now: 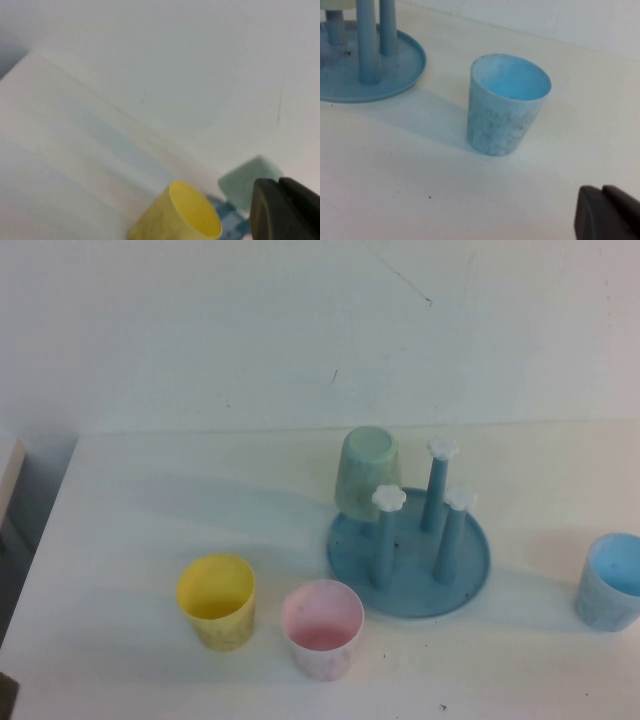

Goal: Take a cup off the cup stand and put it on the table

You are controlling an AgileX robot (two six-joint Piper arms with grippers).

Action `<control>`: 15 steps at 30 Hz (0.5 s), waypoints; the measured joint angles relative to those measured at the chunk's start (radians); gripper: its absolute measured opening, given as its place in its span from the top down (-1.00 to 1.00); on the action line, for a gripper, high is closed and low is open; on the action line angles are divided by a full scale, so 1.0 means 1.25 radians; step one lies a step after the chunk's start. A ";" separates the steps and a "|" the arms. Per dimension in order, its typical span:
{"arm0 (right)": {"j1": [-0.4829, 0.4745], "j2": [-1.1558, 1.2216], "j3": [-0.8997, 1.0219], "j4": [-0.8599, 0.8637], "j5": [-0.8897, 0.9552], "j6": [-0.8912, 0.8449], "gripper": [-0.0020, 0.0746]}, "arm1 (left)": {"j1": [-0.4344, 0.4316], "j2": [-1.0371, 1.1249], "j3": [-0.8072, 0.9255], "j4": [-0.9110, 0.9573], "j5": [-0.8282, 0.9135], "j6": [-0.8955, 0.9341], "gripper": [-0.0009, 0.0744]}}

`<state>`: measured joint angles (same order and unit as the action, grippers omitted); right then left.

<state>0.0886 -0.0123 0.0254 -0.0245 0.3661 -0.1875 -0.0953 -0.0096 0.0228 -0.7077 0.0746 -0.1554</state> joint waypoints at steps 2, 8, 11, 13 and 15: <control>0.000 0.000 0.000 0.000 0.000 0.000 0.95 | 0.000 0.035 -0.049 0.044 0.101 0.038 0.98; 0.000 0.000 0.000 0.000 0.000 0.000 0.95 | 0.000 0.289 -0.317 0.282 0.407 0.103 0.98; 0.000 0.000 0.000 0.000 0.000 0.000 0.95 | 0.000 0.432 -0.457 0.356 0.527 0.170 0.98; 0.000 0.000 0.000 0.000 0.000 0.000 0.95 | 0.000 0.541 -0.555 0.366 0.578 0.239 0.98; 0.000 0.000 0.000 0.000 0.000 0.000 0.95 | 0.000 0.639 -0.639 0.366 0.609 0.306 0.98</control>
<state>0.0886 -0.0123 0.0254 -0.0245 0.3661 -0.1875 -0.0953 0.7885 -0.7754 -0.2500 0.8361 0.2269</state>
